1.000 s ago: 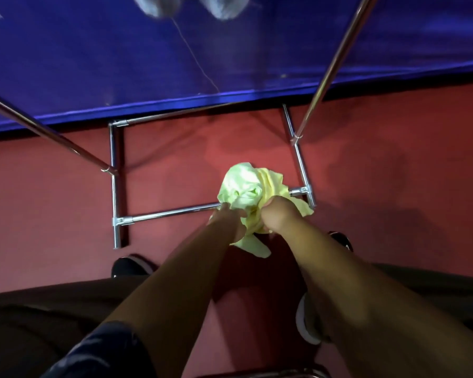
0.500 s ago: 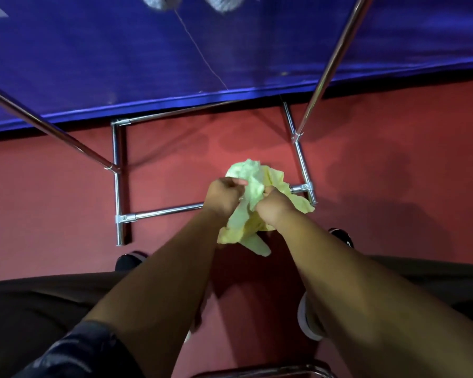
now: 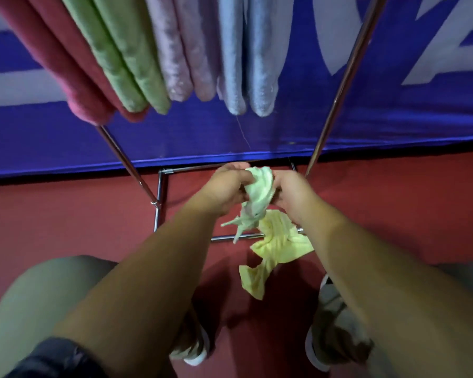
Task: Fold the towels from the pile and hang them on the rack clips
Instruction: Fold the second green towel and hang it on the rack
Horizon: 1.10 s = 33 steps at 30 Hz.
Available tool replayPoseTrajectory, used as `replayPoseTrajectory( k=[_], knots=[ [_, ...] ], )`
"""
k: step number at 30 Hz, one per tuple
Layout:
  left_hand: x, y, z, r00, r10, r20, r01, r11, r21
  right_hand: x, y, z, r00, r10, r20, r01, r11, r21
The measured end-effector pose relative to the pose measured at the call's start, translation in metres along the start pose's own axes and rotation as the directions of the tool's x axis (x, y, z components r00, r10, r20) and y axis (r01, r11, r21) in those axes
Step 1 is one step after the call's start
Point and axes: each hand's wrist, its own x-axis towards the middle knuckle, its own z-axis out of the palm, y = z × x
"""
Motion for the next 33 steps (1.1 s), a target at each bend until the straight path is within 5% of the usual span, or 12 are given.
replayPoseTrajectory(
  k=[3, 6, 12, 20, 29, 33],
  knots=[
    [-0.046, 0.037, 0.001, 0.994, -0.021, 0.104, 0.019, 1.000, 0.025, -0.032, -0.028, -0.002, 0.993, -0.092, -0.073, 0.104, 0.977, 0.185],
    [-0.087, 0.059, 0.000, 0.975, -0.046, 0.216, 0.020, 0.992, 0.126, -0.069, -0.048, -0.008, 0.982, -0.177, -0.071, 0.186, 0.972, 0.147],
    [-0.141, 0.071, 0.004, 0.986, 0.055, 0.158, -0.082, 0.982, 0.172, -0.115, -0.052, 0.000, 0.981, -0.191, 0.029, 0.188, 0.979, 0.074],
    [-0.150, 0.048, 0.006, 0.988, 0.135, 0.072, -0.117, 0.970, -0.213, -0.131, -0.038, 0.004, 0.990, -0.083, 0.115, 0.067, 0.988, 0.139],
    [-0.147, 0.048, 0.007, 0.968, 0.226, -0.106, -0.239, 0.962, -0.132, -0.135, -0.031, 0.008, 0.960, 0.189, 0.208, -0.234, 0.947, 0.219],
    [-0.146, 0.052, 0.005, 0.939, 0.343, -0.038, -0.340, 0.938, 0.059, -0.126, -0.023, 0.017, 0.956, 0.178, 0.232, -0.241, 0.930, 0.278]
  ],
)
